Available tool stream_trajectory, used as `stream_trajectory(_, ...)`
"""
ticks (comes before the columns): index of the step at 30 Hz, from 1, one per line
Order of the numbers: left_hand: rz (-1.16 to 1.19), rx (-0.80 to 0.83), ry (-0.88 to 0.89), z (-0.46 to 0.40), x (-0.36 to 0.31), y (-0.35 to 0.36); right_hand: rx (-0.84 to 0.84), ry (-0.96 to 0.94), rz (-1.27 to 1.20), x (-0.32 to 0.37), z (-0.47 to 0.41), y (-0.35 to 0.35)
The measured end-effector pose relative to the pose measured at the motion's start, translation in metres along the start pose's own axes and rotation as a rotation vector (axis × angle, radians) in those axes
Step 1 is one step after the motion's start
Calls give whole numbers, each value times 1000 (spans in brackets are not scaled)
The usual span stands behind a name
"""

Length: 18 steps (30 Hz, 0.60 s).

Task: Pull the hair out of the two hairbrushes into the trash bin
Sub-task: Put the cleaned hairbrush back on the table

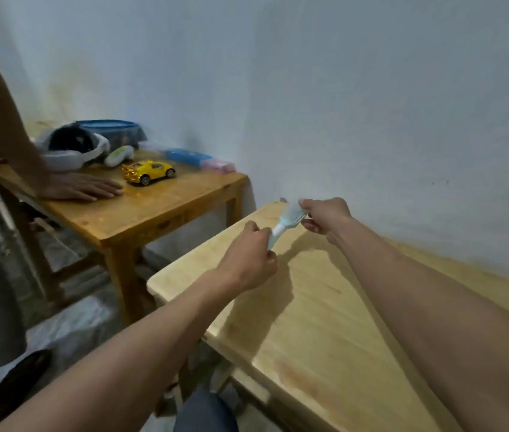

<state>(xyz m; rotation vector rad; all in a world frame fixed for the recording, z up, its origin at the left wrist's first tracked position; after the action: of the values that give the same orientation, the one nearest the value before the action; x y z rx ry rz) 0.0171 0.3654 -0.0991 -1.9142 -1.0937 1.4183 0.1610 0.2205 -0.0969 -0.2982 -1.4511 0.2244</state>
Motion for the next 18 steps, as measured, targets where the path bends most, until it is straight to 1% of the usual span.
stream_trajectory(3,-14,60,30,-31,-4,31,-50,23,90,-15,-36,-18)
stream_trajectory(5,-16,100,47,-46,-5,48,-83,44,197,-22,-54,-26)
stream_trajectory(8,-22,128,68,-64,-4,64,-129,58,301,-31,-76,-35)
stream_trajectory(13,135,82,47,-86,5,72,-191,72,348,-44,-101,-41)
stream_trajectory(18,230,79,56,-91,14,77,-192,65,355,-44,-110,-42)
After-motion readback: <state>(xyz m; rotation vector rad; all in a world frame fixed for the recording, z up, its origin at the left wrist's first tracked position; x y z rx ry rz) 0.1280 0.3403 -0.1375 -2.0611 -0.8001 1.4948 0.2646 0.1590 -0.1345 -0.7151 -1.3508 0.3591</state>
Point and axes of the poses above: each hand's wrist, its own z-axis away from the middle knuckle, its own y-axis out of the palm, x = y × z, the point moved 6 cm from there along -z, towards the middle knuckle, and after that the axes turned 8 degrees about z, right-handed, at the moved point
